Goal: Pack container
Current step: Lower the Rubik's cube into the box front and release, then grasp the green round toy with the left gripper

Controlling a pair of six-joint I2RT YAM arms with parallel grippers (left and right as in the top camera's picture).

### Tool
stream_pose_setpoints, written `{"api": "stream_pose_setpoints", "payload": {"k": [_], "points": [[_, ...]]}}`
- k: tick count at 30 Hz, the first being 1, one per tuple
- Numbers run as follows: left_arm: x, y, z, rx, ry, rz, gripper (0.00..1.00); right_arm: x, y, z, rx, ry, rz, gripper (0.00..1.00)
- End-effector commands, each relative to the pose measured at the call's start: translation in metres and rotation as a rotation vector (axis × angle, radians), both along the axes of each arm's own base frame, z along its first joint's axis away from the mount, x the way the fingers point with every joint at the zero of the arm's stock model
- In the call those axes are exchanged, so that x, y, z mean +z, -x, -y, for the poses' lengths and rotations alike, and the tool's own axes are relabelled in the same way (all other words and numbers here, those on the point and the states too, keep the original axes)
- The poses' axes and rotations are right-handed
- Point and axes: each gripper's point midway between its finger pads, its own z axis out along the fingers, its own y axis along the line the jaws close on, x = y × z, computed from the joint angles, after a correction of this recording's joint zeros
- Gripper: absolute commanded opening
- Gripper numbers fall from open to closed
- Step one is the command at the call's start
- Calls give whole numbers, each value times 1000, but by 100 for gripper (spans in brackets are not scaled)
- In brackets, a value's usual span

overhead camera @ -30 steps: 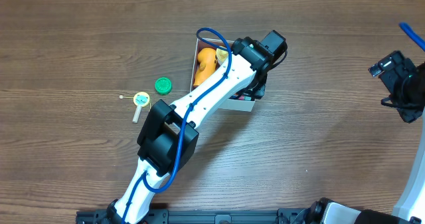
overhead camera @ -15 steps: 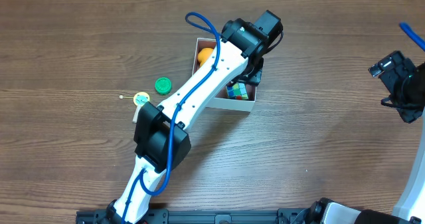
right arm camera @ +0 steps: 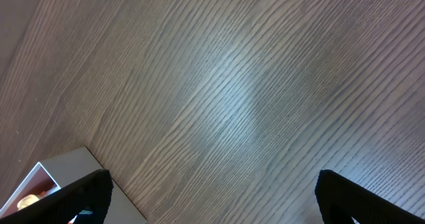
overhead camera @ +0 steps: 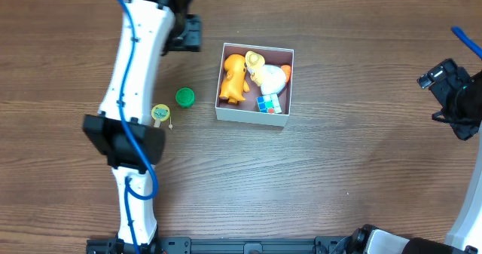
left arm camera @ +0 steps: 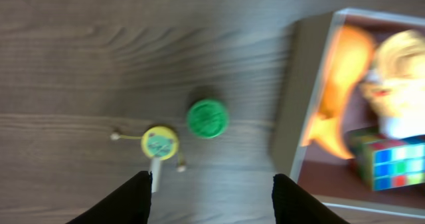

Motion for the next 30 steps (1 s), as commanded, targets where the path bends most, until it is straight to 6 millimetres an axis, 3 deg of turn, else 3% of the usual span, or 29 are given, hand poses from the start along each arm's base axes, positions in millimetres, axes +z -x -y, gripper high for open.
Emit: {"api": "stream_pose_setpoints", "payload": {"k": [1, 6, 8, 12, 15, 20, 26, 30], "points": [[1, 26, -33, -35, -5, -67, 56, 7, 3, 2, -1, 20, 18, 100], [12, 90, -77, 54, -108, -125, 60, 6, 3, 2, -1, 20, 17, 100], [2, 100, -82, 43, -124, -129, 67, 7, 2, 2, -1, 21, 20, 100], [-68, 89, -56, -43, -1, -143, 70, 7, 2, 2, -1, 22, 23, 100], [-106, 76, -43, -63, 38, -117, 68, 8, 1, 3, -1, 24, 27, 100], [-126, 46, -29, -153, 30, -37, 74, 8, 1, 3, -1, 24, 28, 100], [-162, 39, -2, -239, 14, -70, 74, 8, 0, 3, -1, 24, 28, 100], [-189, 38, -2, -250, -36, -107, 73, 8, -1, 3, -1, 26, 32, 100]]}}
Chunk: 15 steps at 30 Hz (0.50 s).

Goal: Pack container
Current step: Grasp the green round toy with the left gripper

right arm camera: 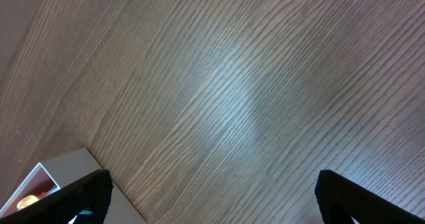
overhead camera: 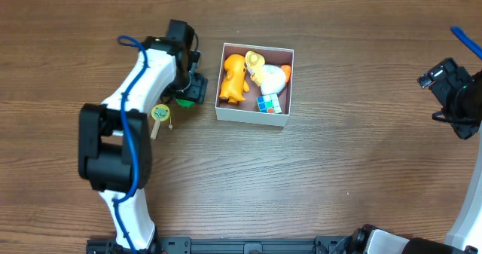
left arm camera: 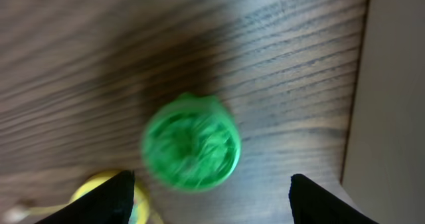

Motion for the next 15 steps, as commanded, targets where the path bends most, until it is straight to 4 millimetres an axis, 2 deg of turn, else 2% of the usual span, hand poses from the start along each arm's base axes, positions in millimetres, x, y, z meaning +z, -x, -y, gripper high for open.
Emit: {"api": "stream_pose_setpoints", "payload": {"k": [1, 6, 15], "points": [[-25, 0, -4, -29, -63, -34, 74, 7, 1, 2, -8, 20, 24, 100], [-31, -7, -15, -21, -122, -15, 75, 5, 1, 3, -8, 19, 23, 100], [-30, -21, -5, -56, -76, 39, 75, -8, 1, 2, -5, 7, -5, 100]]}}
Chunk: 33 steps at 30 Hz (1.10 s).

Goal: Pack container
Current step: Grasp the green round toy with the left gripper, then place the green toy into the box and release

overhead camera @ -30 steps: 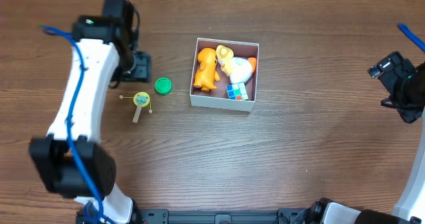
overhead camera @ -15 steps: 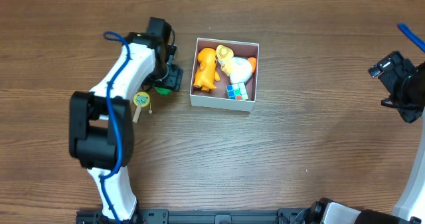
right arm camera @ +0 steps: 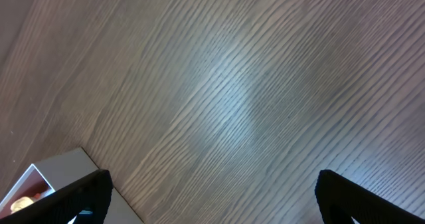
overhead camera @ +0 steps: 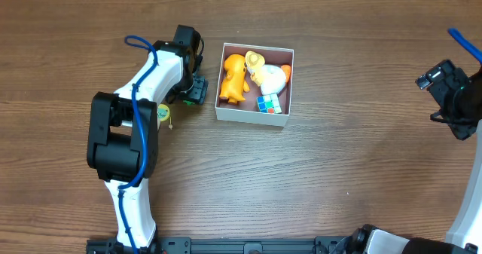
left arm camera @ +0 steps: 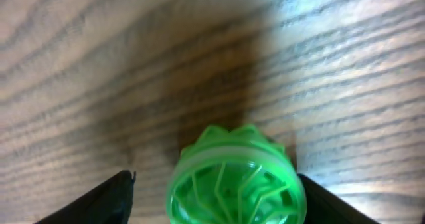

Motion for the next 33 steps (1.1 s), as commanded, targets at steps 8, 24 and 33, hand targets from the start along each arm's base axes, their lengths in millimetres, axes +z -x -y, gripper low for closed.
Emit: {"api": "stream_pose_setpoints", "payload": {"k": [8, 24, 33], "points": [[-1, -6, 16, -82, 83, 16, 69, 2, 0, 2, -5, 13, 9, 100], [-1, 3, 17, -94, 92, -23, 44, 1, 1, 2, -5, 12, 7, 100], [92, -8, 24, -80, 97, -39, 30, 1, 1, 1, -5, 11, 6, 100]]}}
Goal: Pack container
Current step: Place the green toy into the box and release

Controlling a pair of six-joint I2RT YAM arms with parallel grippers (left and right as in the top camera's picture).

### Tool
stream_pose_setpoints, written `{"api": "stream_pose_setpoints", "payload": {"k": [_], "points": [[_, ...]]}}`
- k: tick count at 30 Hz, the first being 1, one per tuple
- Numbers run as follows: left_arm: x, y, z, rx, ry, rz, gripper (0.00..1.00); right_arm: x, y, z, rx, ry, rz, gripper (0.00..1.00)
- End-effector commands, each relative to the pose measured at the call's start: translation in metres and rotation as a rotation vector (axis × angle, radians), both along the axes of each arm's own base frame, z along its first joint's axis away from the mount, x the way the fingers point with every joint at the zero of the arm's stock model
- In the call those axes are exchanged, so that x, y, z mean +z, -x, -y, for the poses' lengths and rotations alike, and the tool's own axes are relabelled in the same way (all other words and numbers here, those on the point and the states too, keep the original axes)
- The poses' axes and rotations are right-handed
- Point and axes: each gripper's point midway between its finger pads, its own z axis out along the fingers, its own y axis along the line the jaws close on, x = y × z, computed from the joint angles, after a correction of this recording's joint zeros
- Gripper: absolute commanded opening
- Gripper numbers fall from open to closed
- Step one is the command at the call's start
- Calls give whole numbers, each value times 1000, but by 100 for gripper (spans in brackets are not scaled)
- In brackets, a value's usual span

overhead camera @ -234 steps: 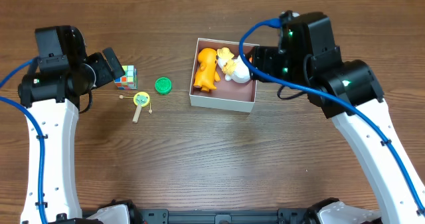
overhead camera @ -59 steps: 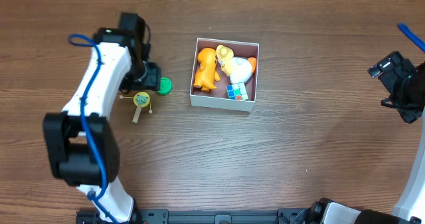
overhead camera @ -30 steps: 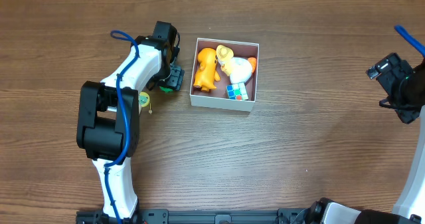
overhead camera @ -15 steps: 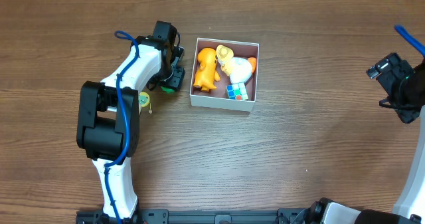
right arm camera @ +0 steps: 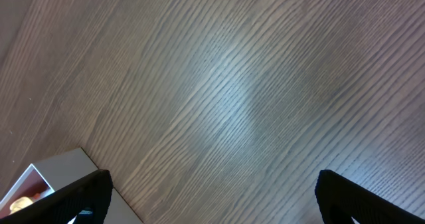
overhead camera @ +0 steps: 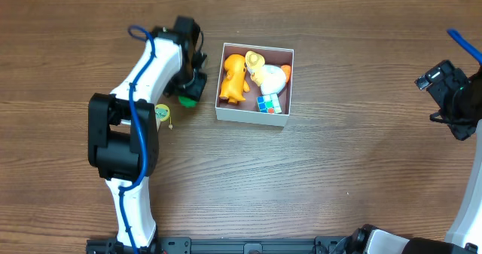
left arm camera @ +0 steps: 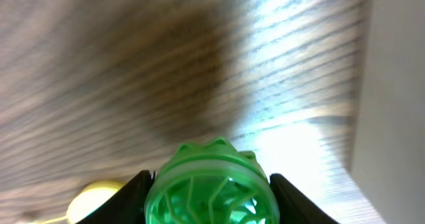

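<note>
A white box (overhead camera: 252,118) with a brown floor sits at table centre, holding an orange figure (overhead camera: 233,77), a yellow-and-white duck (overhead camera: 267,74) and a colour cube (overhead camera: 267,103). Just left of it my left gripper (overhead camera: 190,88) is shut on a green round ribbed toy (left arm camera: 209,191), both fingers pressed to its sides. From overhead only the toy's green edge (overhead camera: 187,99) shows under the gripper. The box's wall (left arm camera: 392,117) is close on the right in the left wrist view. My right gripper (right arm camera: 212,204) hangs open and empty far to the right.
A small yellow drum toy on a stick (overhead camera: 160,113) lies on the wood left of the green toy; it also shows as a yellow blur (left arm camera: 93,201) below the left finger. The right arm (overhead camera: 452,96) stays near the table's right edge.
My left fingers stood apart on either side of the green toy; now they are shut on it. The table looks farther away, and the box wall is in view at the right.
My left gripper was open, high above the green toy and the yellow drum beside the box. It was then lower over the green toy, then straddling it at table level, and now holds it. The right arm has stayed put, open.
</note>
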Motion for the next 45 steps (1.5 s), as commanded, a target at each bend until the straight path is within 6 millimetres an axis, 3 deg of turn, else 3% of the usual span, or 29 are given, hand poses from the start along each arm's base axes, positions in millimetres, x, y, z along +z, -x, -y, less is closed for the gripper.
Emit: {"api": "stream_pose_setpoints", "payload": {"k": [1, 3, 5, 8, 11, 14, 19, 24, 26, 31, 35, 36, 39, 41, 43, 45], "points": [[71, -26, 14, 4, 39, 108, 29, 2, 1, 1, -4, 12, 8, 100], [104, -25, 24, -16, 54, 133, 29, 2, 1, 1, -4, 12, 8, 100], [135, -20, 48, -65, 96, 165, 31, 2, 2, 1, -4, 11, 6, 100], [146, -13, 80, -156, 88, 198, 34, 2, 2, 1, -4, 10, 3, 100], [127, -2, 111, -214, 88, 178, 36, 1, 4, 0, -4, 7, -6, 100], [92, 10, 134, -264, 72, 145, 37, 0, 5, 0, -3, 6, -9, 100], [52, 15, 139, -247, 37, 134, 42, 0, 7, -1, 3, 5, -17, 100], [48, 25, 127, -229, 0, 86, 47, 0, 7, -1, 3, 5, -18, 100], [56, 33, 118, -229, -37, 51, 70, 0, 7, -1, 3, 5, -18, 100], [102, 34, 103, -217, -86, 64, 69, -1, 7, -1, 3, 4, -20, 100], [156, 27, 77, -111, -147, 151, 66, -1, 8, -2, 3, 2, -25, 100], [165, 28, 74, -92, -125, 170, 69, -1, 9, -2, 3, 2, -26, 100], [194, 36, 48, 28, -46, 206, 68, -2, 10, -2, 3, -1, -33, 100], [201, 46, 27, 79, -38, 204, 66, -2, 10, -2, 3, -1, -33, 100], [202, 67, -8, 155, -65, 180, 67, -2, 10, -2, 3, -1, -32, 100], [188, 90, -45, 257, -130, 128, 68, -2, 11, -2, 3, -3, -35, 100]]}}
